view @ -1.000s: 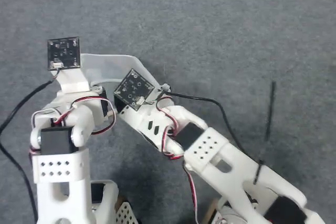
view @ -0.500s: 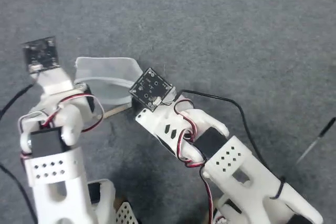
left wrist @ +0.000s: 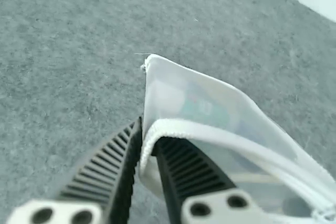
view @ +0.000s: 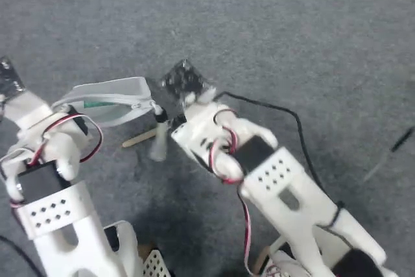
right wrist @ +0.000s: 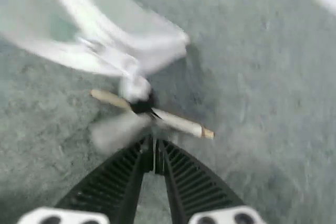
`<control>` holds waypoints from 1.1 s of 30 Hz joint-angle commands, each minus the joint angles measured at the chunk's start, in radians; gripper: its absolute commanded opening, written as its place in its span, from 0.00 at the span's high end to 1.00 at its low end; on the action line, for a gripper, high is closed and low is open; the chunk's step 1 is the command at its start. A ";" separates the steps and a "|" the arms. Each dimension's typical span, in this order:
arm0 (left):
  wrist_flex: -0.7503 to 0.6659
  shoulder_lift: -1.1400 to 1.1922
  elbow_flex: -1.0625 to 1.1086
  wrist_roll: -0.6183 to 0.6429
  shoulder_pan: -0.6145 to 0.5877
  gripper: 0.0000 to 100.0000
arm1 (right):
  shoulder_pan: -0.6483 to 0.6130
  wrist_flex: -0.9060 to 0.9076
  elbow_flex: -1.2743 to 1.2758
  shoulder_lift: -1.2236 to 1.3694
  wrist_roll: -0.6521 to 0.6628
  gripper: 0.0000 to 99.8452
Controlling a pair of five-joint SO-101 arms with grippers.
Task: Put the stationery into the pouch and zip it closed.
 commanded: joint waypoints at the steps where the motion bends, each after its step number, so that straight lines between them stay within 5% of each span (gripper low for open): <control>1: -0.044 -0.006 -0.012 0.017 -0.008 0.99 | 0.045 0.065 -0.158 0.073 -0.084 0.99; 8: -0.044 -0.006 -0.012 0.017 -0.008 0.99 | 0.091 0.213 -0.333 0.242 -0.296 0.84; 26: -0.048 -0.006 -0.010 0.017 -0.061 0.99 | 0.085 0.074 -0.485 0.642 -0.621 0.83; 33: -0.048 -0.006 -0.010 0.017 -0.061 0.99 | 0.054 -0.041 -0.486 0.765 -0.631 0.83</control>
